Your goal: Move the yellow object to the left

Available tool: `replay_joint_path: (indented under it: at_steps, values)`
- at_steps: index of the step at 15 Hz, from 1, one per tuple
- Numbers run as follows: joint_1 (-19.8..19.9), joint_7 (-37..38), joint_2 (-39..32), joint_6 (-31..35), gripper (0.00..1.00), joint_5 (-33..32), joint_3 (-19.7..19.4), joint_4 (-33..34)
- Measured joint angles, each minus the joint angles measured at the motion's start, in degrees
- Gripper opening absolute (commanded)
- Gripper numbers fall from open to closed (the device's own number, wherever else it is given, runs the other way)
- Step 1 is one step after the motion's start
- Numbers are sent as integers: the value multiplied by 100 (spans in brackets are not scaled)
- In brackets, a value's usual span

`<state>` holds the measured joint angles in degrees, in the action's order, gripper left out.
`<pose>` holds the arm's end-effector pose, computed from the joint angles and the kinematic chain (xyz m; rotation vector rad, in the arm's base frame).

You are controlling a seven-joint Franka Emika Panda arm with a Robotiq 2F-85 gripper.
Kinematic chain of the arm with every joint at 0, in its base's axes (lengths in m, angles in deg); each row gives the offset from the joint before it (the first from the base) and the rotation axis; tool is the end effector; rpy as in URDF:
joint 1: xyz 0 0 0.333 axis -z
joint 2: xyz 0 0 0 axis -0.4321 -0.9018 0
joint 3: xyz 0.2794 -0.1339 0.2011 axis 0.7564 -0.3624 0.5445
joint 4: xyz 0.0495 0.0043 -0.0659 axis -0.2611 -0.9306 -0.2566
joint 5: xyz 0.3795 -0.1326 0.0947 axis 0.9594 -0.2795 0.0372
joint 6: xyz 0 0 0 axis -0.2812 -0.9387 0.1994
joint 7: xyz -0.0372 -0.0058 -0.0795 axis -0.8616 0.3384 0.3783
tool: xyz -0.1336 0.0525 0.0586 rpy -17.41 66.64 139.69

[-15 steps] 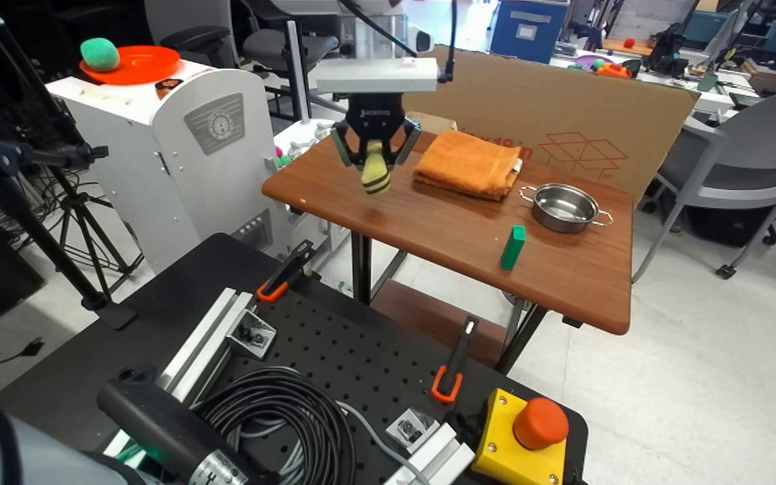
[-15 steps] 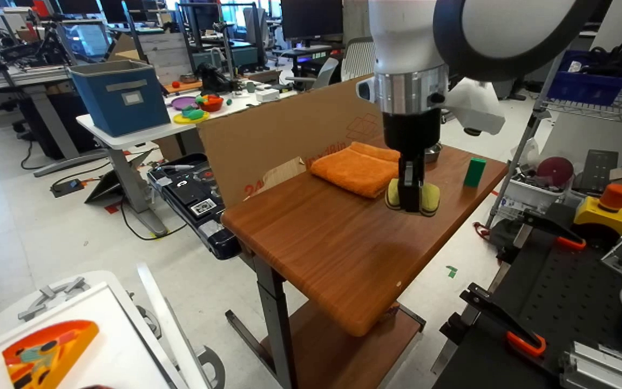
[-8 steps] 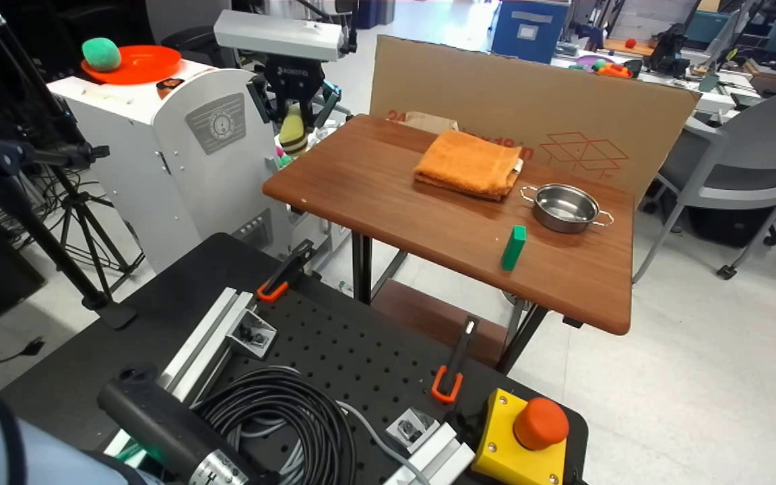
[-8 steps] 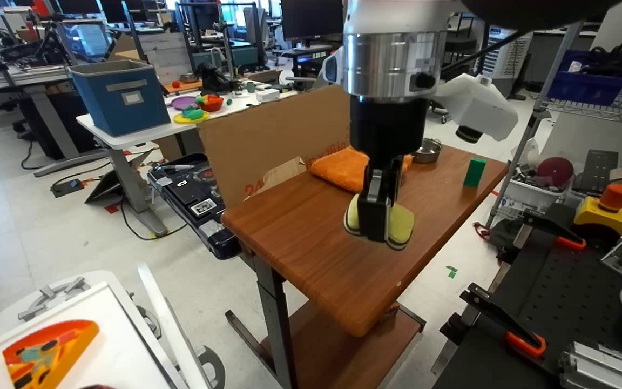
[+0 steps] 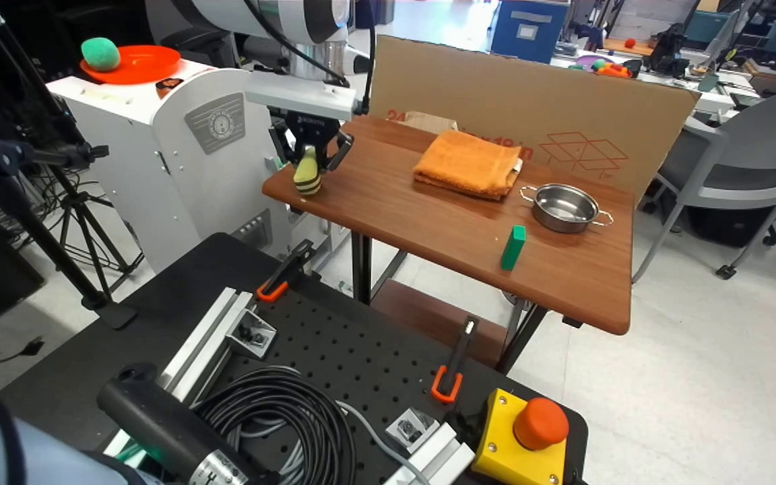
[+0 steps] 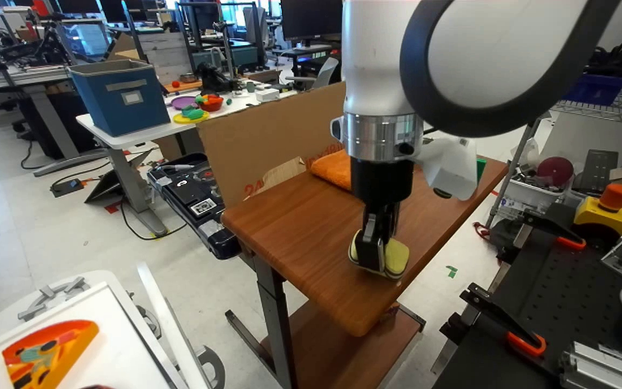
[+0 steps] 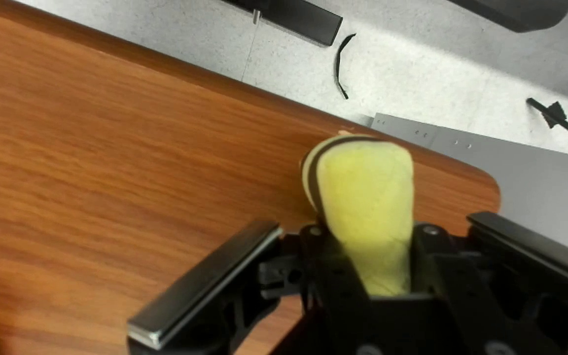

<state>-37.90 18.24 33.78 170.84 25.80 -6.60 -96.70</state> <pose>0.5088 0.2261 0.1621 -3.0122 -0.6654 0.1695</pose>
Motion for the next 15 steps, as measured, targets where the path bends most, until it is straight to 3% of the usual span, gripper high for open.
replay_joint_path:
  at_steps: [3, 8, 10, 11, 12, 13, 15]
  values:
    - [3, 0, -230, 18, 52, 1, -36, 167]
    - [70, -58, -238, -135, 89, 110, 32, 216]
    - [163, -111, -110, -410, 100, 238, 97, 187]
    - [201, -113, 31, -592, 100, 264, 102, 133]
    - [244, -113, 220, -811, 92, 283, 101, 52]
    - [291, -113, 443, -1060, 100, 285, 97, -46]
    - [367, -113, 877, -1362, 100, 285, 91, -262]
